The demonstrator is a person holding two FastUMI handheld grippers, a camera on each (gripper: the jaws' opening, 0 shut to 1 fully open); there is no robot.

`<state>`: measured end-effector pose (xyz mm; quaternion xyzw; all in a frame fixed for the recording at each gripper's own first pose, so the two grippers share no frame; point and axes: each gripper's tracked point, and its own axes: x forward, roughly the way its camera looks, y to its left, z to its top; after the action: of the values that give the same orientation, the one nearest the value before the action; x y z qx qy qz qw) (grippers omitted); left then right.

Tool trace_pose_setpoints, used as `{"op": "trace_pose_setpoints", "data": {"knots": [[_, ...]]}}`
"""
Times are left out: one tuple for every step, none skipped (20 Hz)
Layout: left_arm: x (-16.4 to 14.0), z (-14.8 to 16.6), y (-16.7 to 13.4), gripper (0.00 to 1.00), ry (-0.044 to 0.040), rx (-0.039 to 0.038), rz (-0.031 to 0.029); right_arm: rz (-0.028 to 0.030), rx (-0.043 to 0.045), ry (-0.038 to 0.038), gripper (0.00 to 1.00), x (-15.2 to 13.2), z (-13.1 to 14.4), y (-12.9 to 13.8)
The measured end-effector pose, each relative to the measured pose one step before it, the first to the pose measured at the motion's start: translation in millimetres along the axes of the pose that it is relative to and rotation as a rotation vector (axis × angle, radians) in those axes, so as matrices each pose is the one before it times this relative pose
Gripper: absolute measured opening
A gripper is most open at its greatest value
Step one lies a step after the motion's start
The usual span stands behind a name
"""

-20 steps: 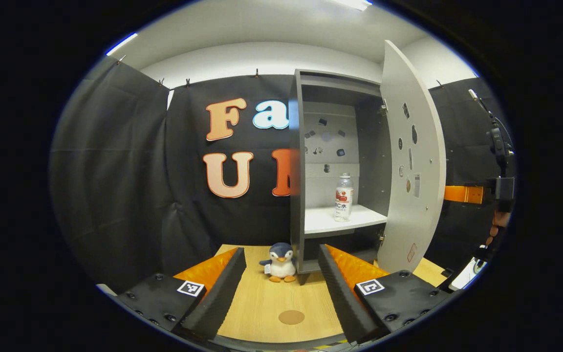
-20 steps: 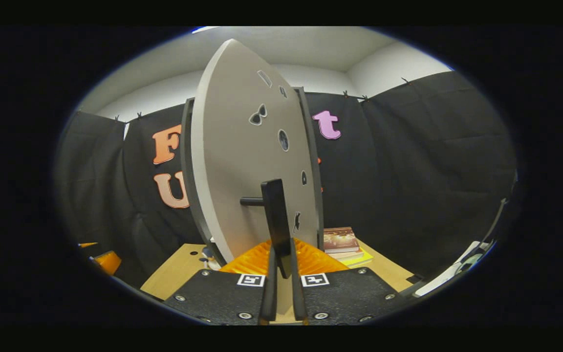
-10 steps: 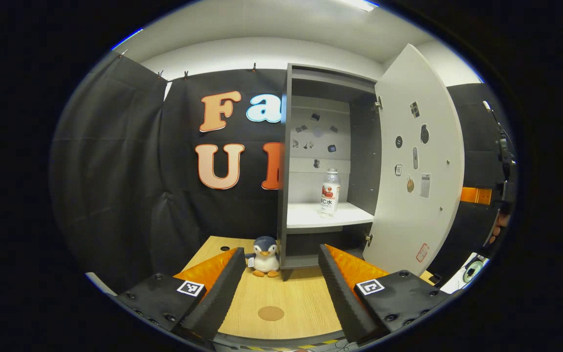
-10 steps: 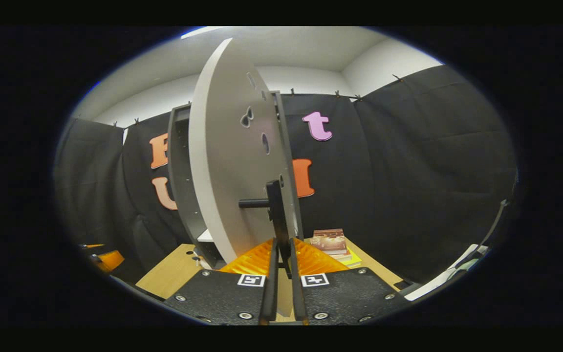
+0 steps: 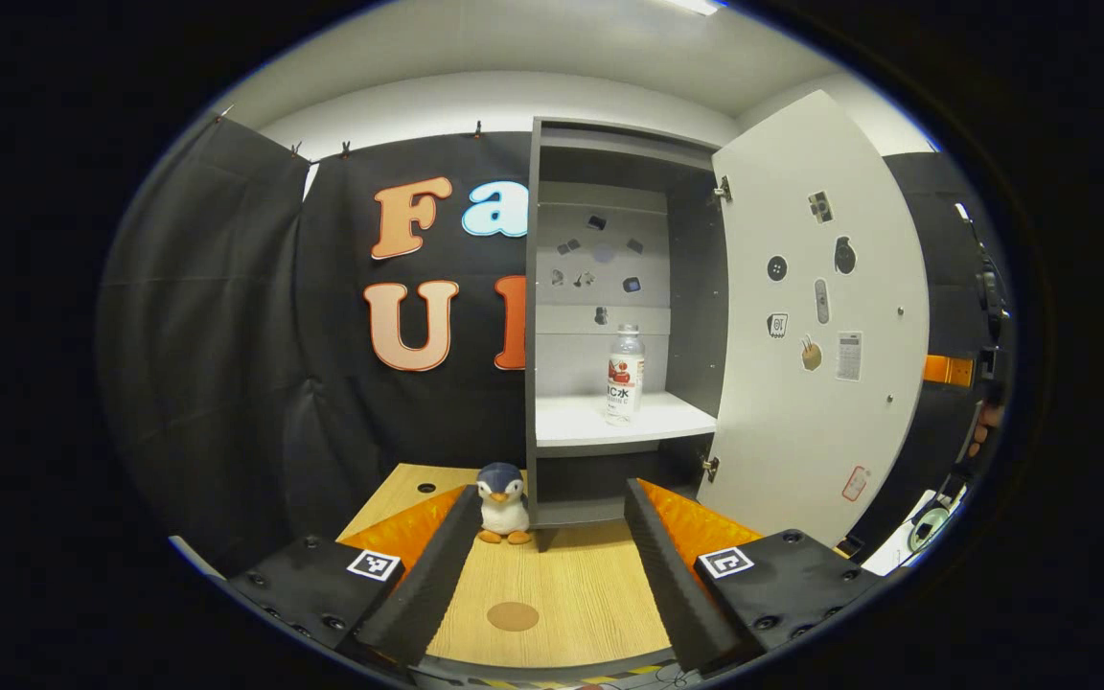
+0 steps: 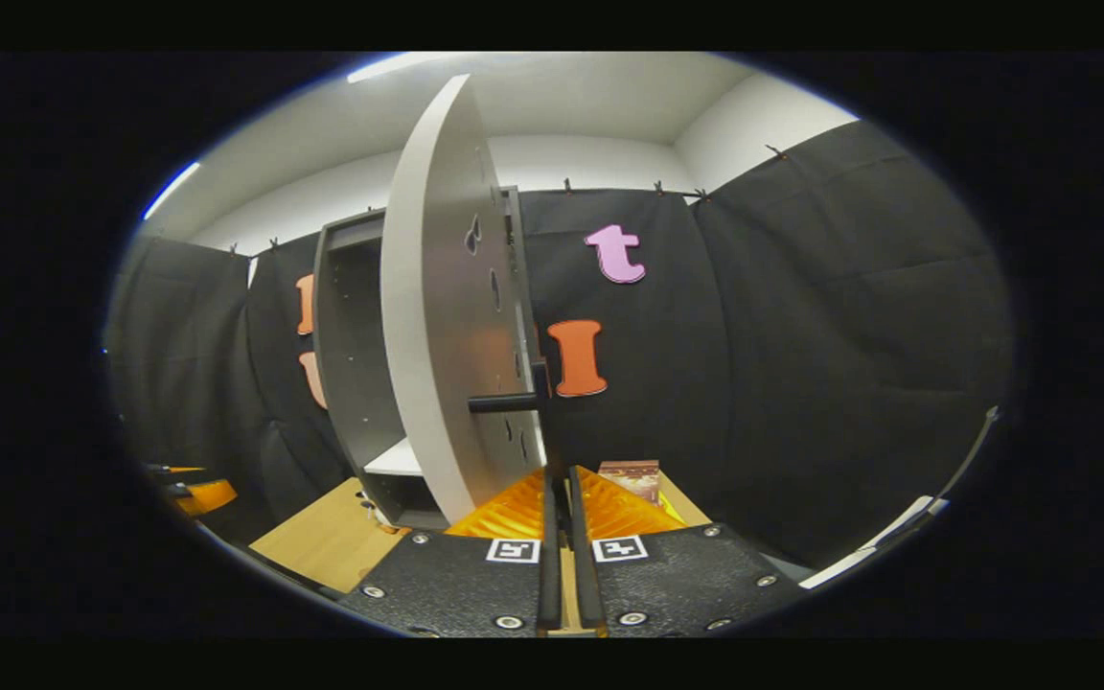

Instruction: Open the cabinet door with the right hand, grasp the bottle in the cabinet with the left hand and place it on the coaster, then close the cabinet door with the right hand.

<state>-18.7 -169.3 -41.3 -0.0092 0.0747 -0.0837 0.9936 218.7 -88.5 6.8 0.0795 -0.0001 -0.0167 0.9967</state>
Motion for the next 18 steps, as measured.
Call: {"op": "trace_pose_setpoints", "data": {"knots": [[1.37,-0.76,-1.77,0.97,0.00221,0.00218,-0.00101,0.01730,0.01234,0.00043,0.06,-1.52,0.19,1.74],[0.19,0.05,-0.79,0.97,-0.00142,0.00087,0.00077,0.01594,0.01439,0.00037,0.06,-0.17,-0.08,3.08],[0.63,-0.91,0.06,0.97,-0.00001,-0.00132,0.00341,0.01326,0.01127,0.00135,0.06,0.63,-0.18,3.09],[0.47,-0.76,0.18,0.97,-0.00062,-0.00394,0.00262,0.00434,0.00714,0.00163,0.11,-0.69,-0.68,1.73],[1.00,-1.69,1.38,0.97,0.00176,-0.00337,0.00312,-0.00638,-0.00225,0.00076,0.07,-0.54,-0.66,-1.11],[0.57,-1.17,1.54,0.97,0.00219,-0.00277,0.00358,-0.00787,-0.00576,0.00031,0.07,-2.36,-0.68,-0.92],[1.74,-0.68,1.57,0.97,0.00238,-0.00500,0.00422,-0.01689,0.00394,0.01354,0.08,-1.28,-2.51,-2.02],[1.78,-1.04,1.01,0.97,0.00533,-0.00799,0.00314,-0.01479,0.00173,0.00193,0.08,-5.11,-1.05,0.52],[2.24,-3.92,1.96,0.97,0.00730,-0.01151,0.00469,-0.01624,-0.01491,-0.00755,0.08,-0.14,1.48,-1.22],[0.98,-1.69,1.45,0.97,0.00561,-0.01032,0.00572,-0.01917,-0.02339,-0.01698,0.08,-3.17,4.02,-2.21],[0.39,0.13,1.75,0.95,0.00266,-0.00671,0.00373,-0.01403,-0.02057,-0.01488,0.08,0.00,3.24,-3.65],[0.77,1.52,0.75,0.95,-0.00033,-0.00179,0.00096,-0.00733,-0.01342,-0.01151,0.07,-2.36,2.13,-0.37],[2.01,-0.88,1.90,0.95,-0.00126,0.00275,0.00156,0.00094,-0.00577,-0.01352,0.07,-2.75,1.43,1.11],[2.27,1.26,2.23,0.97,-0.00417,0.00154,0.00375,0.00709,-0.00011,-0.01366,0.10,-2.27,3.46,2.29],[2.17,2.20,0.90,0.97,-0.00631,0.00062,0.00338,0.00051,0.00046,-0.01843,0.14,-0.12,4.65,3.15],[3.01,1.19,0.62,0.97,-0.00277,-0.00109,0.00160,0.00558,-0.00741,-0.01477,0.07,-0.58,3.21,3.64],[5.97,-1.49,-1.72,0.97,0.00175,-0.00411,-0.00564,0.00435,-0.00898,-0.00849,0.07,0.17,1.75,3.49],[5.73,0.36,-2.30,0.95,0.00078,-0.00249,-0.00587,0.01173,-0.00072,-0.00947,0.07,-1.62,1.74,5.00]]}}
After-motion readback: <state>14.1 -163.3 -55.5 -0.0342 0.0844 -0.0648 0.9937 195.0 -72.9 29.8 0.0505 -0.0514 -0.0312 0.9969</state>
